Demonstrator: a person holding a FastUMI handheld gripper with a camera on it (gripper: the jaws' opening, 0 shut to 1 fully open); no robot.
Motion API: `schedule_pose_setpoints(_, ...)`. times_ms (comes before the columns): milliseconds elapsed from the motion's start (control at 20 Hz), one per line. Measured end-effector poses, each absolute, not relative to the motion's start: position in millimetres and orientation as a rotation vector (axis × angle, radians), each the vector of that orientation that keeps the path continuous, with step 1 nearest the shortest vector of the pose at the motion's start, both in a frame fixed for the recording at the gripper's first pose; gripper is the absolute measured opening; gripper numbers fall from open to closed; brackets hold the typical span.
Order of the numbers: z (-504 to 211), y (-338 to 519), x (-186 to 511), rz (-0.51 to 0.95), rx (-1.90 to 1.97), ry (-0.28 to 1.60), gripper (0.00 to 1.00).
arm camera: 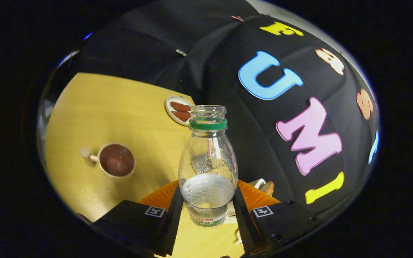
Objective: Take the bottle from table, then pour the juice into the cup, finally place the bottle on the coaster
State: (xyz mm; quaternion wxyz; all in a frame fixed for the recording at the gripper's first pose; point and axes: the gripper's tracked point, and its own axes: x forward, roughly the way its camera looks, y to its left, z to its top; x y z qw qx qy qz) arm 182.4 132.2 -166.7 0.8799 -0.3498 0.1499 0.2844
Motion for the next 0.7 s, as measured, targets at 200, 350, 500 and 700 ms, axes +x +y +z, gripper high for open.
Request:
schedule_pose_setpoints(200,-157,128,197,0.597,-0.482,0.285,0.73)
schedule_pose_setpoints(350,-163,127,202,0.590,-0.260,0.303,0.73)
schedule_pose_setpoints(500,-179,129,216,0.573,-0.091,0.307,0.73)
schedule_pose_setpoints(700,-209,122,238,0.529,-0.009,0.321,0.73)
